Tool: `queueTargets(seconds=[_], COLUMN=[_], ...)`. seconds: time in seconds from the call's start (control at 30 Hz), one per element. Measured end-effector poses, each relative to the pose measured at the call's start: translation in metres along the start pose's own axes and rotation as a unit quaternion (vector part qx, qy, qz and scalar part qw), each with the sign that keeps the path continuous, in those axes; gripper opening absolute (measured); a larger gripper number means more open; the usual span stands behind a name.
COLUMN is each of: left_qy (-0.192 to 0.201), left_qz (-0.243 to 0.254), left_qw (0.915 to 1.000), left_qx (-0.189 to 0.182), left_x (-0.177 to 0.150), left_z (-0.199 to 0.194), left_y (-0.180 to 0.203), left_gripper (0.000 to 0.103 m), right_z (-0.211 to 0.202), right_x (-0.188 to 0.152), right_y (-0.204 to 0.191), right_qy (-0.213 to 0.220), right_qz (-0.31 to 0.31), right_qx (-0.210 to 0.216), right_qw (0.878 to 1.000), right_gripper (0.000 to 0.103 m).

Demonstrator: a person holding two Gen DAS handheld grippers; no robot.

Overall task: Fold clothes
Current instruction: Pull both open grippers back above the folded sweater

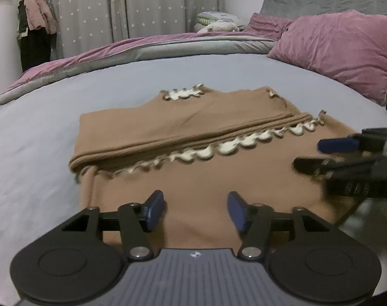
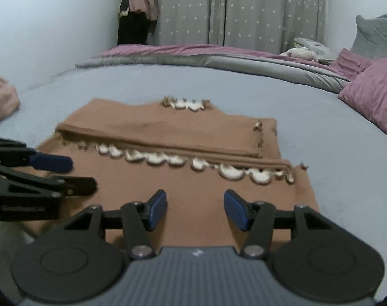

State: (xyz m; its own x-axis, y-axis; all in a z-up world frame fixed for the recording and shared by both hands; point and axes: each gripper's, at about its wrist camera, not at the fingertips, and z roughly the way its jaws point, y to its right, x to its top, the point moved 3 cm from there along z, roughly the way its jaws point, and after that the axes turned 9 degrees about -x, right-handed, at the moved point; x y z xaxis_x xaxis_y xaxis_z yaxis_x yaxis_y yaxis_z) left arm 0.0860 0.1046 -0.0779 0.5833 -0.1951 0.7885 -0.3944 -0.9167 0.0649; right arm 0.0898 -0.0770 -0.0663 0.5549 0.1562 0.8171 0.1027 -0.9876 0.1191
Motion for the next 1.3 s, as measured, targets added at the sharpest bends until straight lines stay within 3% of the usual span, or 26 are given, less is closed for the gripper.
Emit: queueTargets(seconds=[0.23, 0.47, 0.57, 0.73, 0.9, 1.07, 1.3], left_qy=[-0.018, 0.002, -0.001, -0.026, -0.046, -0.064, -0.007], left_qz=[-0.028, -0.043, -0.023, 0.006, 0.008, -0.010, -0.011], left_qw=[0.9993, 0.9991, 0.9995, 0.9989, 0.9976, 0.9955, 0.9988], left_qx=[0.016, 0.004, -0.019, -0.038, -0.051, -0.069, -0.048], left_x=[-0.013, -0.010, -0.010, -0.015, -0.023, -0.022, -0.009], left_z=[-0.022, -0.039, -0.036, -0.031, -0.036, -0.041, -0.047], left_y=[-0.034, -0.033, -0.020, -0.008, -0.012, -0.022, -0.030], left_gripper=[0.065, 0.063, 0.063, 0.063, 0.063, 0.063, 0.063], right_z=[0.011, 0.005, -0.009, -0.031, -0.033, -0.042, -0.051], right_x=[-0.007, -0.002, 0.003, 0.001, -0.020, -0.033, -0.026], right_y=[0.036, 0.047, 0.031, -0.010, -0.027, -0.016, -0.001], right_qy=[-0.015, -0.020, -0.013, -0.003, -0.006, 0.006, 0.005], right_qz=[0.016, 0.048, 0.052, 0.005, -0.052, -0.059, -0.042], right_qx=[-0.024, -0.040, -0.007, 0.042, 0.045, 0.064, 0.062], right_qw=[0.999, 0.998, 0.999, 0.999, 0.998, 0.996, 0.997], right_gripper=[0.055, 0.053, 0.053, 0.053, 0.053, 0.054, 0.054])
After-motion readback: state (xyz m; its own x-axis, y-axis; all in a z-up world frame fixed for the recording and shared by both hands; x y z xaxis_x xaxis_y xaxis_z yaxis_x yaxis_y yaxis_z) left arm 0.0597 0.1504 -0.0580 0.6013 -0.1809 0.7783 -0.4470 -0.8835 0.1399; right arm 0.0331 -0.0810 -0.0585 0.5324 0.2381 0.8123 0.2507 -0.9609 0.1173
